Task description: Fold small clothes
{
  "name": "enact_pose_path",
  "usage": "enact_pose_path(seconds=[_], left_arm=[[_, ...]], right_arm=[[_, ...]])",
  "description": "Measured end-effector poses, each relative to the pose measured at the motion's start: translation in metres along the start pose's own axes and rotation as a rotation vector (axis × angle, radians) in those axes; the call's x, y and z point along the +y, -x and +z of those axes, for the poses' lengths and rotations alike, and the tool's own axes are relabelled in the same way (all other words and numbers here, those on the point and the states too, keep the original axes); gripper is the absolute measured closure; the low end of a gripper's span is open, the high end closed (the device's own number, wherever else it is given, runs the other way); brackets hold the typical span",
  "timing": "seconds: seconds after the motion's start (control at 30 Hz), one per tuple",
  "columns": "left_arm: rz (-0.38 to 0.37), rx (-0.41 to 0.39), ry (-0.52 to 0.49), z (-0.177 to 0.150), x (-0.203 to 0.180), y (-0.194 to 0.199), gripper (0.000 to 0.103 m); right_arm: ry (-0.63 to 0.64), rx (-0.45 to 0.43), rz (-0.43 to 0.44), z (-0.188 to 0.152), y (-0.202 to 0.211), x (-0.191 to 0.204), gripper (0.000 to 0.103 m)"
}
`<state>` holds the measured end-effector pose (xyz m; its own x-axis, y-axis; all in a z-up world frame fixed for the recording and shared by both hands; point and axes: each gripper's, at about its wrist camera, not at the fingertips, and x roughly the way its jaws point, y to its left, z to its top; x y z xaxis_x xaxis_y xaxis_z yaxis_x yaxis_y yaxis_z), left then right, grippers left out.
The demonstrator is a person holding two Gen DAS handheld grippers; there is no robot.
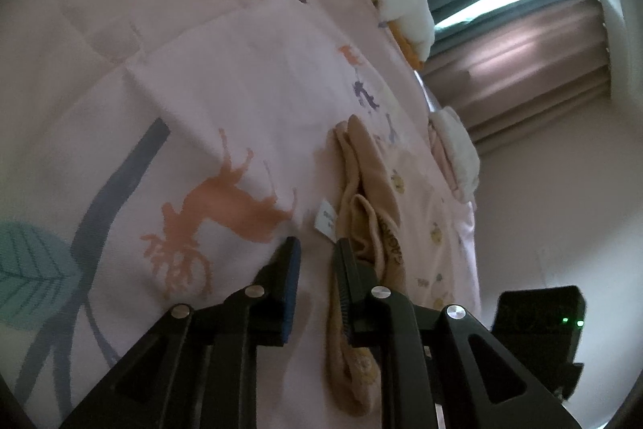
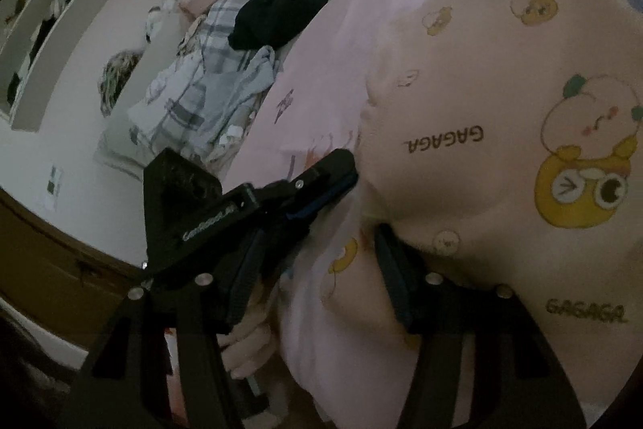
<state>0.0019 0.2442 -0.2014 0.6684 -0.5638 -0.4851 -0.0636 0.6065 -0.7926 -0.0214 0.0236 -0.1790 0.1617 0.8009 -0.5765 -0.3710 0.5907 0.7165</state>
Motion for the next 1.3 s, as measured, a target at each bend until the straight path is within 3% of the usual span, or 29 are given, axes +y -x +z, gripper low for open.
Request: enact_pose_path(seconds=[0.03,0.13,0.2,0.3,0.47,0.6,0.77,0.87,0.97,1.07,1.3], left_arm=[[-0.004,-0.002,-0.005,-0.001,-0.001,0.0,0.082],[-0.071,-0.004,-0.037,-0.003,-0.009,0.0,0.056],[-0.155,-0.01,-0.081,-0.006,-0.019,0.002,0.022],[-0.196,0.003,-0.166,-0.013,-0.036,0.0,0.004],[-0.162,0.053,-0.223,-0.019,-0.049,-0.011,0.004],[-0.31,0.142,-0.195,-0.02,-0.049,-0.014,0.003],[-0.373,0.2,-0.15,-0.012,-0.04,-0.019,0.003],[-0.373,0.266,-0.149,-0.007,-0.038,-0.017,0.003],[-0.407,0.244,-0.099,-0.004,-0.032,-0.01,0.003],[-0.391,0.252,-0.072,-0.003,-0.033,-0.014,0.003],[-0.262,0.289,-0.219,-0.017,-0.062,-0.036,0.002]], right_arm=[[0.021,0.004,-0.015,-0.001,0.003,0.004,0.04],[0.043,-0.011,-0.062,-0.004,0.019,0.008,0.03],[0.045,-0.023,-0.08,-0.007,0.032,0.008,0.027],[0.026,-0.076,-0.122,-0.011,0.059,0.003,0.02],[-0.047,-0.201,-0.198,-0.014,0.107,-0.019,0.004],[-0.164,-0.271,-0.198,-0.013,0.134,-0.051,0.003],[-0.307,-0.277,-0.16,-0.008,0.139,-0.09,0.004],[-0.34,-0.275,-0.14,-0.004,0.137,-0.102,0.005],[-0.328,-0.284,-0.129,0.001,0.139,-0.104,0.005],[-0.321,-0.28,-0.139,0.006,0.137,-0.107,0.005],[-0.262,-0.272,-0.141,0.018,0.126,-0.11,0.003]])
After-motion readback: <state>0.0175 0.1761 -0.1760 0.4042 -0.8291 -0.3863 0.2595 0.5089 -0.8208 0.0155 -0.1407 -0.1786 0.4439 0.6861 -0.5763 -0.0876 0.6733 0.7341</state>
